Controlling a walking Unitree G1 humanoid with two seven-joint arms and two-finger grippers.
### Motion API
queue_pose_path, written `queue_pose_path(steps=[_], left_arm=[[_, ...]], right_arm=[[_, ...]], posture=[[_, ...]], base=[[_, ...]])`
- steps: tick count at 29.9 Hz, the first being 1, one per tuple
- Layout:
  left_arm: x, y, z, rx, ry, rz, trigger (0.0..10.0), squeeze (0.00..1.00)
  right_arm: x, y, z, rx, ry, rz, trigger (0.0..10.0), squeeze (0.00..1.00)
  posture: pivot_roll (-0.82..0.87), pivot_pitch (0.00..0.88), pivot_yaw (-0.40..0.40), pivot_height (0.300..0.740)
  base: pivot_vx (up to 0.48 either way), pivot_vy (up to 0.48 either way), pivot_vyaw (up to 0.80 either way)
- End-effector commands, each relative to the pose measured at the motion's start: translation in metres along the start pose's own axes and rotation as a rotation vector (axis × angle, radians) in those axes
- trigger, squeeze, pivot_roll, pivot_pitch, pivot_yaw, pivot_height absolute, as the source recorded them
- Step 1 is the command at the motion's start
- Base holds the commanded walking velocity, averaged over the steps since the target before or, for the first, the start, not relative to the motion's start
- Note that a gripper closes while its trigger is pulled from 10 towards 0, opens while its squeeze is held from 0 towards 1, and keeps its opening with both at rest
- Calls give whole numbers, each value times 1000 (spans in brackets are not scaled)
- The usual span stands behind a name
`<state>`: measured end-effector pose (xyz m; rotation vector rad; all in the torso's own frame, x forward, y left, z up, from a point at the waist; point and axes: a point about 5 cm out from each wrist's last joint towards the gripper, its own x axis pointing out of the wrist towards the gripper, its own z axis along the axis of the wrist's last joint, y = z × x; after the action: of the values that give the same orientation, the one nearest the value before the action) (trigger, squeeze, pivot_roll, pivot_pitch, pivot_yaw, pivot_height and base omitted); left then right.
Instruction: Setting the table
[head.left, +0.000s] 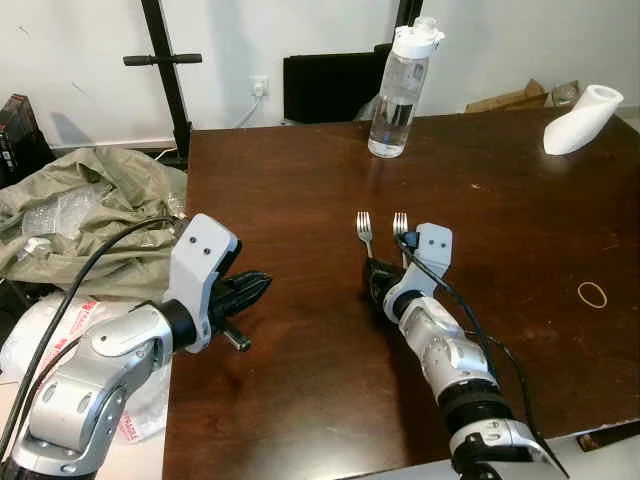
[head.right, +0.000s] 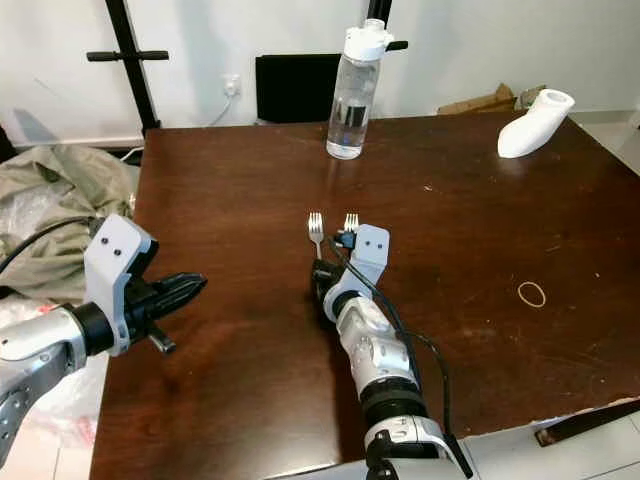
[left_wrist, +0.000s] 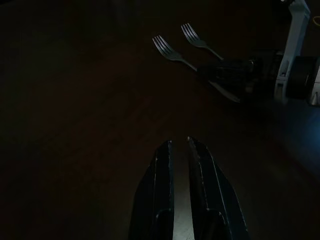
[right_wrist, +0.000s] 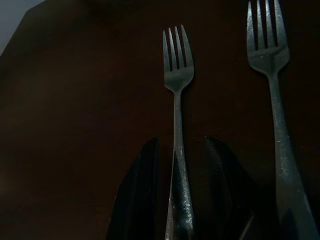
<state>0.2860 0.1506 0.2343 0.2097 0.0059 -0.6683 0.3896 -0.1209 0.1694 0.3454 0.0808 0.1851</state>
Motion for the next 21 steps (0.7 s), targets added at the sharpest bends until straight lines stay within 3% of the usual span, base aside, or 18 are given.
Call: queue_pose_path(steps=[1, 8, 10, 11, 12, 13, 14, 16, 17, 20, 21], left_arm=[[1, -2, -3, 1, 7, -12, 10000, 0], [4, -2, -3, 0, -3, -13, 10000, 0], [9, -4, -1, -16, -33, 6, 10000, 0], [9, -4, -1, -16, -33, 6, 10000, 0], [11, -6, 1, -30, -52, 21, 10000, 0], [11, -6, 1, -30, -52, 21, 10000, 0], [12, -6, -1, -56, -70, 68, 10000, 0], [12, -6, -1, -56, -70, 68, 10000, 0], [12, -4, -5, -79, -81, 143, 10000, 0], [12, -2, -12, -90, -80, 214, 10000, 0], [9, -2, -19, -107, -77, 278, 10000, 0]], right_arm=[[-2, -5, -4, -1, 15, -20, 10000, 0], [-6, -3, 13, 12, -58, 12, 10000, 0], [-25, 5, 40, 10, -183, 99, 10000, 0], [-25, 5, 40, 10, -183, 99, 10000, 0], [-40, 13, 51, -8, -243, 151, 10000, 0], [-40, 13, 51, -8, -243, 151, 10000, 0], [-61, 18, 57, -78, -308, 183, 10000, 0], [-61, 18, 57, -78, -308, 183, 10000, 0], [-78, 17, 56, -121, -351, 171, 10000, 0], [-90, 10, 50, -193, -375, 133, 10000, 0], [-98, -6, 36, -224, -356, 54, 10000, 0]], posture=[[190, 220, 54, 740], [175, 193, 51, 740], [154, 162, 51, 740], [154, 162, 51, 740], [138, 152, 48, 740], [138, 152, 48, 740], [116, 139, 45, 740], [116, 139, 45, 740], [97, 124, 44, 740], [87, 112, 43, 740], [73, 94, 45, 740]], base=[[0, 0, 0], [0, 0, 0], [0, 0, 0], [0, 0, 0], [0, 0, 0], [0, 0, 0], [0, 0, 0], [0, 0, 0], [0, 0, 0], [0, 0, 0], [0, 0, 0]])
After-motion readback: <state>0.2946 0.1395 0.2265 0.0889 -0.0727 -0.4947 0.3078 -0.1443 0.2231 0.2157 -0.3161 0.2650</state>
